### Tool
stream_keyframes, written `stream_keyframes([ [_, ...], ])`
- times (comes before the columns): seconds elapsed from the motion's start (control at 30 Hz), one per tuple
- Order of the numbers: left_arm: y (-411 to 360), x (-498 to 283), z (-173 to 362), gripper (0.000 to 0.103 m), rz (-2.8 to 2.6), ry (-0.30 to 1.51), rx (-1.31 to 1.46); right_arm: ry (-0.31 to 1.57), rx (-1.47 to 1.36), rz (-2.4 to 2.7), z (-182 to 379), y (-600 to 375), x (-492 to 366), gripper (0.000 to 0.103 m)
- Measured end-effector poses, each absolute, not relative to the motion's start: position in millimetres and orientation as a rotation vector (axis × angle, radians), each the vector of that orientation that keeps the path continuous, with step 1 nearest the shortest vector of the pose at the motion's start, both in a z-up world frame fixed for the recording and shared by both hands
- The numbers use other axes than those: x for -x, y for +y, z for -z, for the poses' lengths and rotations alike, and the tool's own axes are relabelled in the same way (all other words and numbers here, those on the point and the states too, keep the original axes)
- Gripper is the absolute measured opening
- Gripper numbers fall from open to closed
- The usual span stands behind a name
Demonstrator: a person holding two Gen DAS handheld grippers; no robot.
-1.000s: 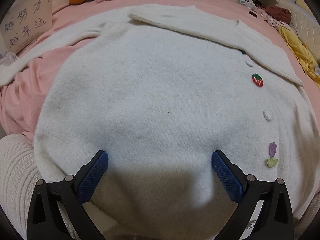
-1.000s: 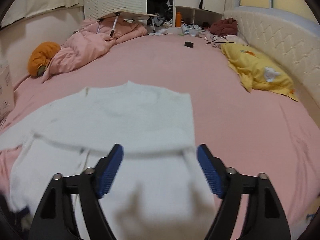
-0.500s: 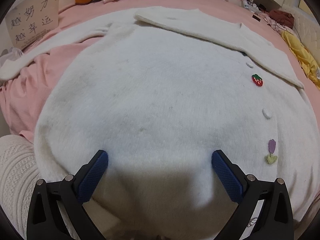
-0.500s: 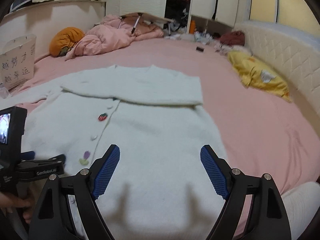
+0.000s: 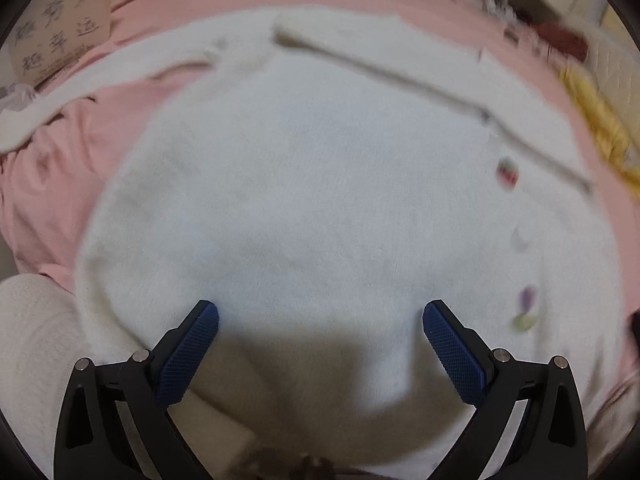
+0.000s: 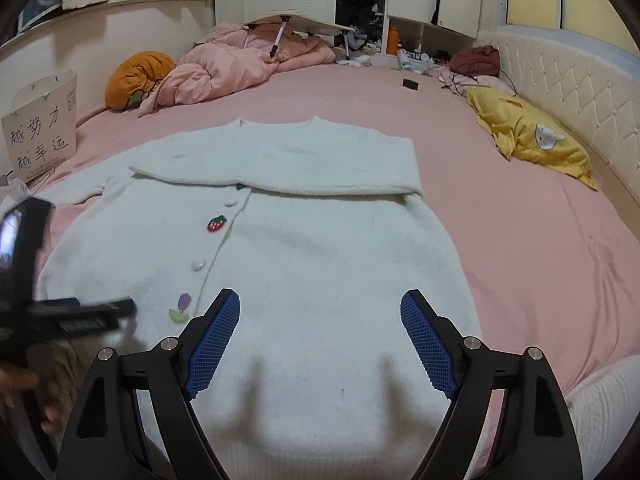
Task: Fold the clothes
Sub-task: 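Grasp the cuff of the other sleeve with the left tool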
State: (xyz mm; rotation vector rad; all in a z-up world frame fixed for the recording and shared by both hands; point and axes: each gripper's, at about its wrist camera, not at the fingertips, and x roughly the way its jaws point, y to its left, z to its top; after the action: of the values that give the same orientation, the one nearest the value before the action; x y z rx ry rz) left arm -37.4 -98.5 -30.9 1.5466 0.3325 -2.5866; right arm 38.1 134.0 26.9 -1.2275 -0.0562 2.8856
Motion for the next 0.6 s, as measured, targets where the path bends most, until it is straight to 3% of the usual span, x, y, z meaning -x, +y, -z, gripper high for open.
stream_keyframes([
  [0.13, -142, 14, -37, 0.103, 2.728, 0.467, -1.192, -0.058, 1.268, -2.857, -19, 135, -34, 0.083],
  [0.23, -213, 11, -57, 0.103, 2.708, 0.669, -1.071, -0.058, 1.312, -2.836, -11, 134, -30, 0.083],
  [0.43, -397, 1, -11, 0.103, 2.392, 1.501, -0.867, -0.073, 1.383, -2.798, 0, 129, -24, 0.083],
  [0.6, -454, 11, 15, 0.103, 2.267, 1.602, -0.754, -0.109, 1.436, -2.754, 10, 125, -18, 0.083],
])
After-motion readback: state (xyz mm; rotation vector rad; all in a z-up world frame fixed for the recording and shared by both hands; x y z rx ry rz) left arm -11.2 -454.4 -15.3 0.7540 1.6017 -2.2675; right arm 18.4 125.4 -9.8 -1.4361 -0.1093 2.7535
